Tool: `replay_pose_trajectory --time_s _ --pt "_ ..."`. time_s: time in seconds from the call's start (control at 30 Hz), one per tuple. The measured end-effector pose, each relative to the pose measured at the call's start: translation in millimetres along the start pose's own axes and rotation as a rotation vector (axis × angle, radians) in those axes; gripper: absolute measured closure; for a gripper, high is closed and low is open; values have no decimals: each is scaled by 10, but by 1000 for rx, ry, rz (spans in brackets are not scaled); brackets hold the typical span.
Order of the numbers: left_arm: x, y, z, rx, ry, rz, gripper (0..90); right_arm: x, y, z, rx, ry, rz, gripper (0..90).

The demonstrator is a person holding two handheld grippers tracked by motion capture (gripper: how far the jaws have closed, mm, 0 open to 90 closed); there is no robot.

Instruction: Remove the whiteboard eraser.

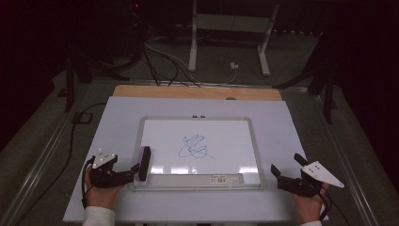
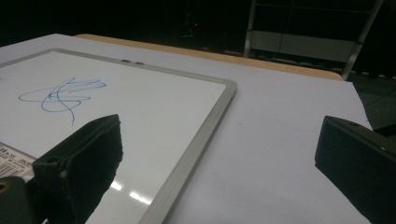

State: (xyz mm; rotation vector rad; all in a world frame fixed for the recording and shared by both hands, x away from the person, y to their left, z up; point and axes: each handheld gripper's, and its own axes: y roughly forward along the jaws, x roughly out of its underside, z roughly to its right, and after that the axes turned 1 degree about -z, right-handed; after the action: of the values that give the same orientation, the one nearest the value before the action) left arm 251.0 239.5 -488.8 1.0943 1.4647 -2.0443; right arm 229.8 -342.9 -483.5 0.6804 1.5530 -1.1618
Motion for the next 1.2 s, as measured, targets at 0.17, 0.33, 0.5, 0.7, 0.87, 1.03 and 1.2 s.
replay_pose_trajectory --time_s 0.17,0.33,0.5,0.7,0.87,1.03,1.2 --pt "-6 27 30 16 -1 -20 102 -1 3 -8 -2 -2 -1 14" --pt "-30 50 95 42 10 -42 204 0 6 -11 -4 -2 -3 14" --pt "-48 87 142 94 -4 -65 271 0 10 -13 -5 -2 -5 14" --pt "-85 182 259 148 5 -94 339 -4 -3 -11 -5 -2 2 14" --pt "-50 236 255 142 -9 -129 377 -2 -8 3 -4 4 3 14" --pt "-4 247 191 132 -28 -146 415 -6 -7 -3 -4 1 5 14" --pt "-18 246 187 127 -23 -151 417 -7 -7 -8 -2 -1 6 14"
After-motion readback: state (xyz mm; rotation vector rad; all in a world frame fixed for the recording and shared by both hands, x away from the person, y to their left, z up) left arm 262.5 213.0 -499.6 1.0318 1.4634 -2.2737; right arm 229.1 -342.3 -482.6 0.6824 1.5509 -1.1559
